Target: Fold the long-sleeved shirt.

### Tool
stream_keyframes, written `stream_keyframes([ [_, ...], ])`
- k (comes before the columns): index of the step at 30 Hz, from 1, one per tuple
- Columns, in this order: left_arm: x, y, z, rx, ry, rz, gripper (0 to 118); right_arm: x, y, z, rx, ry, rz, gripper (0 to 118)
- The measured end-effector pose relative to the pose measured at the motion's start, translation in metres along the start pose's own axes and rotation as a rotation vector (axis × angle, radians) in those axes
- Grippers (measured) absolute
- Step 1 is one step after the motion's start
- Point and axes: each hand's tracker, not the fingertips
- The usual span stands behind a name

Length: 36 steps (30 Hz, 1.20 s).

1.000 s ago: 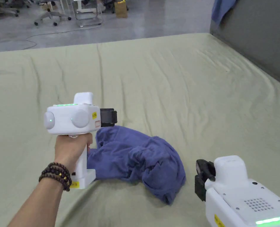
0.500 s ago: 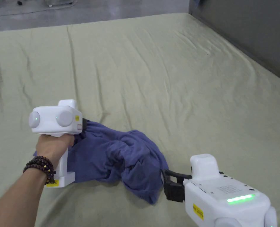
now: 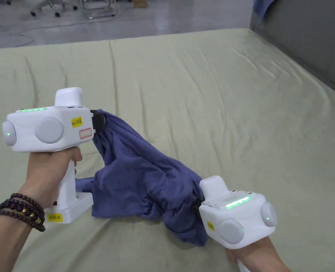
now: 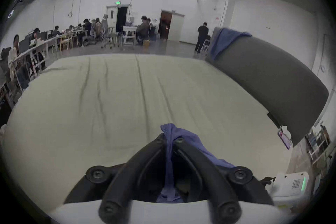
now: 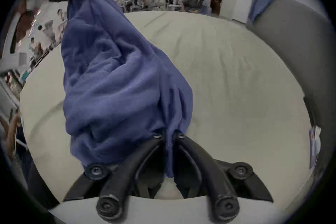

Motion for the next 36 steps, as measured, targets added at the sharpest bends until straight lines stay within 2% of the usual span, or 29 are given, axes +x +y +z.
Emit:
stream_keyframes([
  [3,-0.003,0.021,0.035,0.089,0.003,-0.03,1,0.014,0.026,0.039,0.117,0.018,-0.046,3],
  [6,-0.01,0.057,0.078,0.213,0.059,-0.018,1,0.036,0.08,0.09,0.296,-0.027,-0.046,3],
  [8,-0.016,0.085,0.106,0.295,0.048,-0.006,1,0.051,0.129,0.122,0.406,-0.058,-0.024,3],
  [10,-0.017,0.123,0.132,0.372,0.079,-0.041,1,0.066,0.197,0.156,0.469,-0.077,0.058,3],
  [13,-0.015,0.179,0.166,0.475,0.132,-0.072,1,0.076,0.281,0.199,0.585,-0.142,0.125,3],
  [17,-0.003,0.263,0.2,0.552,0.171,-0.062,1,0.08,0.379,0.256,0.676,-0.195,0.109,3],
  [20,0.007,0.314,0.214,0.602,0.221,-0.089,1,0.082,0.429,0.29,0.747,-0.265,0.087,3],
  [23,0.017,0.345,0.215,0.604,0.259,-0.099,1,0.082,0.46,0.312,0.783,-0.297,0.079,3],
  [27,0.017,0.348,0.202,0.581,0.254,-0.053,1,0.084,0.466,0.304,0.743,-0.317,0.064,3],
  [30,0.009,0.327,0.178,0.538,0.233,-0.03,1,0.086,0.448,0.275,0.697,-0.306,0.041,3],
  [36,-0.017,0.253,0.111,0.4,0.228,-0.033,1,0.087,0.387,0.174,0.556,-0.219,-0.016,3],
])
